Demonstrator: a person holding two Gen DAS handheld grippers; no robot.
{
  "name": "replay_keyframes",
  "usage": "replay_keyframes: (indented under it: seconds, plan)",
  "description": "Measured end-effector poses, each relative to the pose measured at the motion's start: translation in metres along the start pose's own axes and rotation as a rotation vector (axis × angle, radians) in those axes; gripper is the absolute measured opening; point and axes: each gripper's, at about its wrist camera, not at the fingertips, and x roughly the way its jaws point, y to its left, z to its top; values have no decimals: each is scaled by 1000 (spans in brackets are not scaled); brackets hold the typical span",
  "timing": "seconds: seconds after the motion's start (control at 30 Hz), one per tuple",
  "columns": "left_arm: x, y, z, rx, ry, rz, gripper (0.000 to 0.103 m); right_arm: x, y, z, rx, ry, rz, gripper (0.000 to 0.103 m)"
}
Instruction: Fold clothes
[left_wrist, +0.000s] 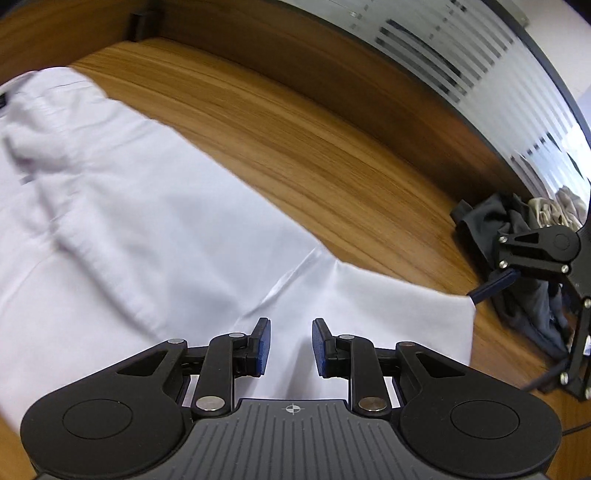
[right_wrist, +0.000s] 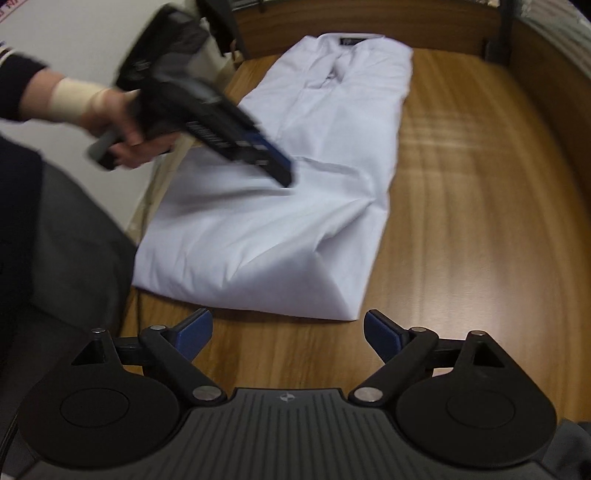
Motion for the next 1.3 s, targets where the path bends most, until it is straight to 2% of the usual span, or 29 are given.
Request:
replay_keyframes:
  seconds: [0.2, 0.27, 0.47, 0.6, 0.7, 0.87, 0.93, 0.97, 1.0, 1.03, 1.13, 1.3]
  plan:
    - [22, -11, 20, 76, 54, -56, 29, 18, -16, 13, -56, -31, 69, 95]
    - [30, -9, 25, 71, 67, -68, 29, 24, -22, 16, -59, -33, 92, 95]
    - [38, -2, 28, -4, 62, -97, 29, 48, -35, 26, -129, 85, 293, 96]
    - [38, 2, 27, -47, 55, -103, 30, 56, -39, 39, -187, 102, 360, 98]
    - [38, 1, 27, -56, 52, -98, 29, 63, -41, 48, -208, 106, 416, 99]
    - [37, -2, 26, -35, 48, -77, 28, 75, -38, 51, -235, 222, 586, 98]
    - [39, 1, 26, -43, 42, -67, 18, 71, -40, 43, -224, 268, 611, 98]
    - [40, 3, 25, -50, 39, -59, 15, 68, -42, 36, -223, 286, 608, 98]
    - [41, 4, 25, -57, 37, -52, 7, 63, -42, 29, -229, 286, 594, 99]
    - [42, 7, 25, -69, 34, -53, 4, 59, -43, 22, -237, 281, 577, 99]
    - [44, 16, 28, -106, 41, -85, 4, 47, -44, 5, -225, 246, 524, 99]
    - [46, 7, 29, -23, 34, -65, 4, 34, -33, -10, -188, 175, 396, 99]
